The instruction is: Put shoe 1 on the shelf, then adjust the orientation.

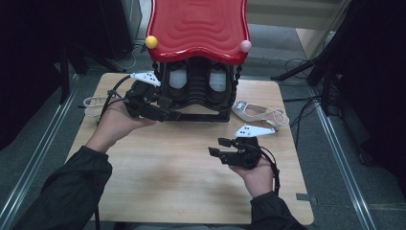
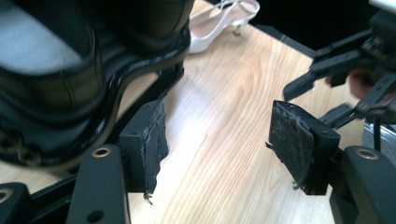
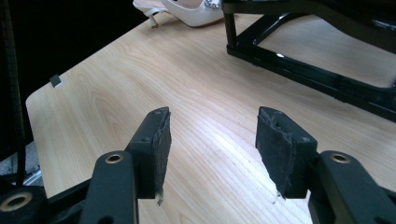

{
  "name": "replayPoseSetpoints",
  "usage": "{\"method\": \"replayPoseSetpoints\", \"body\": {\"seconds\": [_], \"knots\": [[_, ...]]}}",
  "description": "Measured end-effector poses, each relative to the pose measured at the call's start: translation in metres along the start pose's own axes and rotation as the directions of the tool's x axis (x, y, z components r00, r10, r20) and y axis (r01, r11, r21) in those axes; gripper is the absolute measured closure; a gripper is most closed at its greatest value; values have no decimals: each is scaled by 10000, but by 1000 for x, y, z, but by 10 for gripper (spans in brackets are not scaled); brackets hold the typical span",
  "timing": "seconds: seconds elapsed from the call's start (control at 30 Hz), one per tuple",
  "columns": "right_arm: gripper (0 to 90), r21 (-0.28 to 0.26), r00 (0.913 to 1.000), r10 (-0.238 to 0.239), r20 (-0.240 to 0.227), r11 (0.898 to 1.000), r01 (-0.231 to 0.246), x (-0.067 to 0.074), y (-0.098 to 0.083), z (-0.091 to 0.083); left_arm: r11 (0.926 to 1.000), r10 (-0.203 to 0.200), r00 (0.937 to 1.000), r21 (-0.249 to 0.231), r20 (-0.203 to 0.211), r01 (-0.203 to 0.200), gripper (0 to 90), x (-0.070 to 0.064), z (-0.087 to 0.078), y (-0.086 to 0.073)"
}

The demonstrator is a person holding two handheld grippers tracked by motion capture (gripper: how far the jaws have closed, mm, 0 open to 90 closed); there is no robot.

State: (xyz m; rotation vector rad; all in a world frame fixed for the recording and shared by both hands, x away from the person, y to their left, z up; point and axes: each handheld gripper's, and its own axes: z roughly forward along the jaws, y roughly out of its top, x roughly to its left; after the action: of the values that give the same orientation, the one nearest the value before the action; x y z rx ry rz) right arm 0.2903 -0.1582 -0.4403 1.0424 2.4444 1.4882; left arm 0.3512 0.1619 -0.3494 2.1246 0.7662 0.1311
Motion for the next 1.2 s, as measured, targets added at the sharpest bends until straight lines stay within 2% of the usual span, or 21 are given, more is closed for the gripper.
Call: {"method": "replayPoseSetpoints", "body": {"seconds": [0.07,0.1,0.17,0.2,0.37,0.47,0.57,0.63,0.77,0.8,0.97,1.03,1.1,1.2], "knots": [[463,20,10000,40,10,10000,-40,0,-3,-2,9999,-130,9999,-6,22,130,370,2,2,-10],[463,20,10000,40,10,10000,-40,0,-3,-2,9999,-130,9999,-6,22,130,369,2,2,-10],[462,22,10000,62,23,10000,-62,-1,-6,-5,9996,-262,9996,54,-67,262,370,6,6,-24],[461,-2,10000,66,45,10000,-66,-2,-6,-6,9993,-359,9993,49,63,358,370,8,7,-29],[438,-166,9999,76,106,9998,-74,-3,-8,-12,9993,-361,9992,72,172,360,384,12,10,-42],[427,-162,9997,-148,186,9998,152,-2,-11,-16,9988,-473,9987,86,175,472,392,16,10,-52],[427,-96,9998,-106,196,9999,108,-2,-14,-17,9979,-652,9979,41,65,652,405,19,10,-64],[427,-22,9998,-70,194,10000,70,-2,-16,-17,9979,-615,9981,184,-81,616,412,20,11,-70],[427,3,9996,-125,263,9999,125,-1,-19,-19,9979,-637,9975,87,-289,640,425,24,11,-82],[428,26,9997,-101,210,9999,101,-1,-21,-20,9976,-675,9972,110,-312,679,449,28,12,-89],[429,145,9999,13,172,9999,-15,-3,-22,-17,9960,-819,9957,325,-434,833,565,38,11,-104],[429,140,9999,-27,164,9999,24,-4,-22,-17,9958,-849,9957,301,-382,861,575,41,10,-107],[426,210,9999,31,135,9998,-34,-3,-21,-16,9945,-1032,9943,177,-276,1037,606,46,9,-113],[425,254,10000,7,86,9997,-9,-1,-21,-13,9899,-1395,9892,184,-449,1404,680,56,7,-121]]}}
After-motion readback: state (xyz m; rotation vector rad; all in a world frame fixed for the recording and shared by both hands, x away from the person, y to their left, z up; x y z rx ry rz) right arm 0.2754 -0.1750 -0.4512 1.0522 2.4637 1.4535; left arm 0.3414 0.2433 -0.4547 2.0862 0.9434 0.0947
